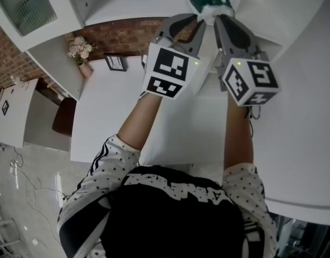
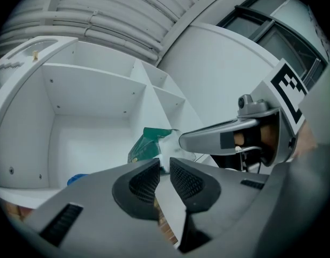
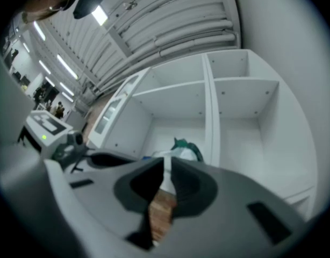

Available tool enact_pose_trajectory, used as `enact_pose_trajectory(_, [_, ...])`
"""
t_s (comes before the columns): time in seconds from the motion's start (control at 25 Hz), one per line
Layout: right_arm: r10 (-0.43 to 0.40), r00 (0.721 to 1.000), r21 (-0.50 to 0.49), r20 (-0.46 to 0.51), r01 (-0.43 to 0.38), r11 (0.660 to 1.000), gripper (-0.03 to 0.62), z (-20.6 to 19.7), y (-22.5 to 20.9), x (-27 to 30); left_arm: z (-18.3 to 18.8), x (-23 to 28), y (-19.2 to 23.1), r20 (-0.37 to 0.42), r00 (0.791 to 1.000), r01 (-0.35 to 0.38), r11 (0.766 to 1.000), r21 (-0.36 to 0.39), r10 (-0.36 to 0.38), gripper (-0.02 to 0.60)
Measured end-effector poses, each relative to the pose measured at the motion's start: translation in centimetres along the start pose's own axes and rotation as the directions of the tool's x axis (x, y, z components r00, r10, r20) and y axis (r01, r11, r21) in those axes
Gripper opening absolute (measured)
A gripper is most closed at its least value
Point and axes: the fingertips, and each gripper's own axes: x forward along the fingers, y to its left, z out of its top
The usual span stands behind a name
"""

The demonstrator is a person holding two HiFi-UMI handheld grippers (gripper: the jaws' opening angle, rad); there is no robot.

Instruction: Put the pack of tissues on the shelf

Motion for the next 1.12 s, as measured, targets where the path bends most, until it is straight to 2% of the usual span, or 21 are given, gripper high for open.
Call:
enact_pose_trajectory(0.48, [-0.021, 0.999, -0.020, -0.025, 0.021, 1.000, 0.058, -0.7, -0.6, 1.6, -0.4, 0.5, 0.5, -0.007, 1.000, 0.006, 1.000, -0.012, -0.006, 0.087])
enact_pose_trajectory(1.12, [-0.040, 0.999, -0.017, -0.035, 0.039, 0.999, 0.057, -1.6, -1.4, 3.6, -0.9, -0.4, 0.9, -0.029, 1.000, 0.009, 1.000, 0.007, -0.008, 0.087])
